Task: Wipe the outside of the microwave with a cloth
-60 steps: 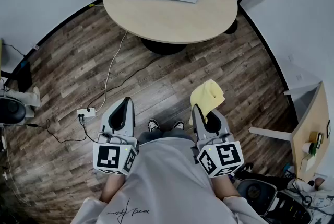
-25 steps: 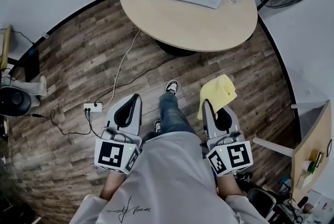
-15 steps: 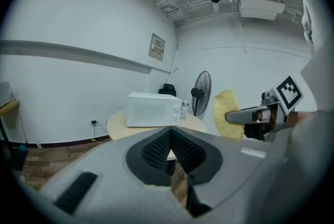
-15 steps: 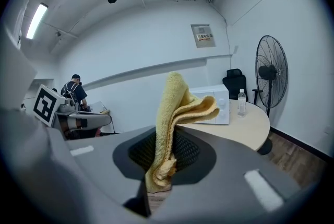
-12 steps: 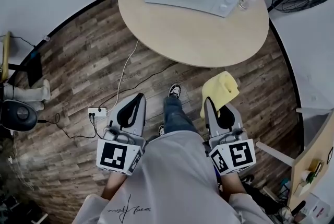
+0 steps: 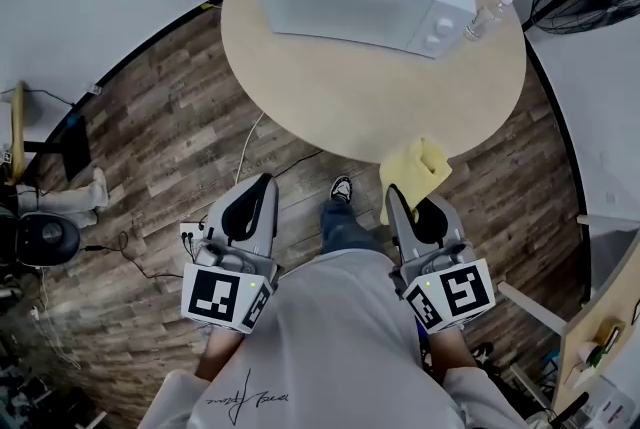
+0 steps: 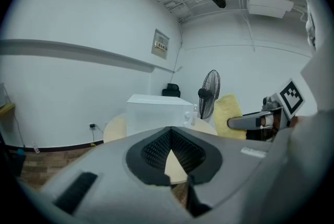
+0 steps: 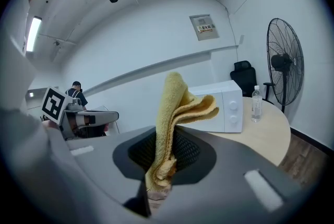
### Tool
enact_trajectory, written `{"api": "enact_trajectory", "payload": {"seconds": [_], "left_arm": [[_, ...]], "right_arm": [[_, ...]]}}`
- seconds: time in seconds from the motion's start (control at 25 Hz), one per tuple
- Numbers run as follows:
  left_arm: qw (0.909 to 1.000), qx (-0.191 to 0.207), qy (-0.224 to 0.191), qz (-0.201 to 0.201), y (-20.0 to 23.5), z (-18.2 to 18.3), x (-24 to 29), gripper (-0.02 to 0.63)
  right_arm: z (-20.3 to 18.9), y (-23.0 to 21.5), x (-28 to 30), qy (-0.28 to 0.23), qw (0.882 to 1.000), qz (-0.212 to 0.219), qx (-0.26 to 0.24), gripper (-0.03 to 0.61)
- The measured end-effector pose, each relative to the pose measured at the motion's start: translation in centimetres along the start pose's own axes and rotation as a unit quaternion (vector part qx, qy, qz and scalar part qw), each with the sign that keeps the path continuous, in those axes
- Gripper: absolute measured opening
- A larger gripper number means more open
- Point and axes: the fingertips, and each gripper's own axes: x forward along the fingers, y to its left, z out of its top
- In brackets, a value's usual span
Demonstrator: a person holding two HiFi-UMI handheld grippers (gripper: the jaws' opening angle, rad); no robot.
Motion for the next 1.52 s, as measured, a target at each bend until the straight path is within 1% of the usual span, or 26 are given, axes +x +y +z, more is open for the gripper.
{"api": "enact_trajectory", "payload": {"seconds": [0.16,0.32,0.52,0.72,1.04,1.16,1.32,1.52], "left_arm": [[0.9999,0.008,-0.002,-0.006,0.3,1.8,3.7,-0.009],[0.9997,0.022,0.004,-0.011,0.2,2.6,7.1,-0.009],[0.9996,0.027,0.002,-0.008,0.7,3.9,9.9,-0.009],[0.9995,0.028,0.002,-0.015,0.6,4.6,11.4,-0.009],[0.9992,0.030,-0.001,-0.027,0.9,5.1,12.9,-0.009],[0.9991,0.031,-0.009,-0.028,1.6,6.1,13.5,-0.009],[0.9985,0.030,-0.029,-0.036,2.8,8.1,14.6,-0.009],[0.9976,0.036,-0.033,-0.049,4.7,9.9,16.4,-0.009]], "right_arm": [[2.0,-2.2,2.2,-0.007,1.000,0.004,-0.003,0.063],[3.3,-4.8,4.0,-0.012,1.000,0.005,-0.001,0.063],[4.9,-6.9,6.0,-0.022,1.000,0.008,-0.003,0.063],[5.9,-8.0,6.3,-0.025,1.000,0.003,-0.008,0.063],[6.7,-9.6,6.5,-0.037,0.999,-0.020,0.000,0.063],[7.5,-9.8,7.1,-0.041,0.999,-0.025,0.003,0.063],[8.8,-9.7,8.8,-0.044,0.999,-0.022,0.007,0.063],[10.7,-10.5,10.9,-0.051,0.998,-0.046,0.011,0.063]]}}
